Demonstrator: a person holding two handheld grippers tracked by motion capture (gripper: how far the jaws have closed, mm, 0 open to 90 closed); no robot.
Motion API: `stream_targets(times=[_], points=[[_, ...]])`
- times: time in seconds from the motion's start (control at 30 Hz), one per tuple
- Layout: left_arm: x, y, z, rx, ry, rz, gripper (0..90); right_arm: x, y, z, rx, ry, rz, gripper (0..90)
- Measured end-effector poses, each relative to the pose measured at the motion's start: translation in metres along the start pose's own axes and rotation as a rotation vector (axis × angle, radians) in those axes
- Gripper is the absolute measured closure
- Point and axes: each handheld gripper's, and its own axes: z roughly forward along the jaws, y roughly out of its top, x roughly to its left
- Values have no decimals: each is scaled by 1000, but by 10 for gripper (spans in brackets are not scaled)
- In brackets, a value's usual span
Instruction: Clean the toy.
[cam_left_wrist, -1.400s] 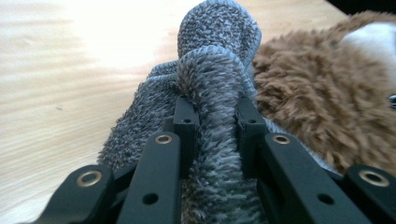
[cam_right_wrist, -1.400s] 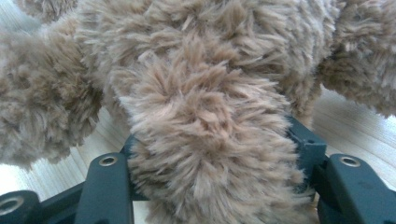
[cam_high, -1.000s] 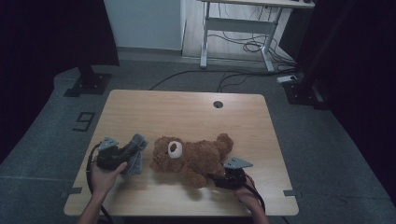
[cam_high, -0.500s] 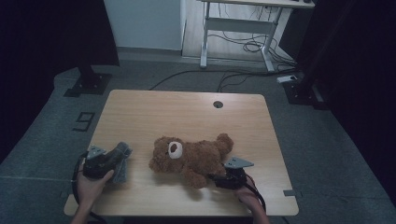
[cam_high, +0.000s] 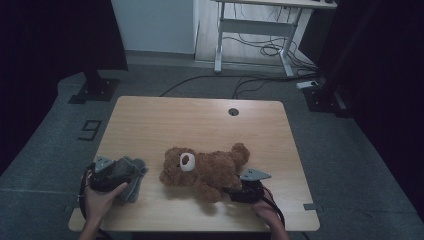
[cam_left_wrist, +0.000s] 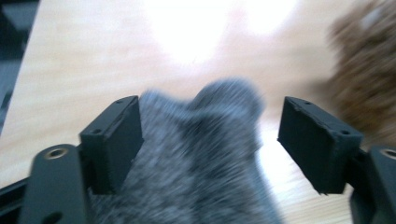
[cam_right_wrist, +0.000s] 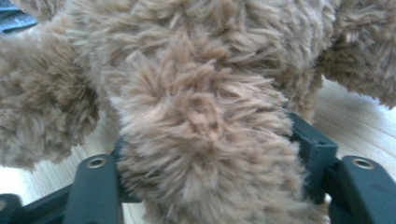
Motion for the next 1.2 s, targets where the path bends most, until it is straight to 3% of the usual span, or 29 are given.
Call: stream_targets(times=[0.1, 0.23, 0.4, 0.5, 0.6, 0.73, 0.83, 1.0, 1.1, 1.2], points=[[-17, 5, -1, -21, -85, 28, 214, 1, 0, 1, 14, 3, -5, 307], [-50, 8, 15, 29, -203, 89, 208, 2, 0, 1, 17, -8, -4, 281], [-79, 7, 37, 88, -384, 77, 205, 2, 1, 1, 21, -1, -2, 291], [-91, 4, 49, 125, -451, 78, 205, 1, 1, 2, 22, 2, -8, 300], [-94, 4, 57, 120, -435, 79, 196, 2, 0, 2, 17, 0, -23, 324], [-93, 5, 63, 103, -418, 55, 224, 6, 2, 7, 8, -40, -76, 356], [-92, 6, 67, 98, -411, 41, 235, 2, 5, 14, -2, -70, -94, 363], [-89, 6, 72, 84, -398, 27, 239, -6, 10, 21, -13, -82, -107, 361], [-89, 7, 71, 82, -394, 36, 237, -5, 9, 20, -27, -92, -113, 330], [-87, 8, 64, 68, -376, 50, 242, -3, 8, 13, -61, -116, -96, 232]])
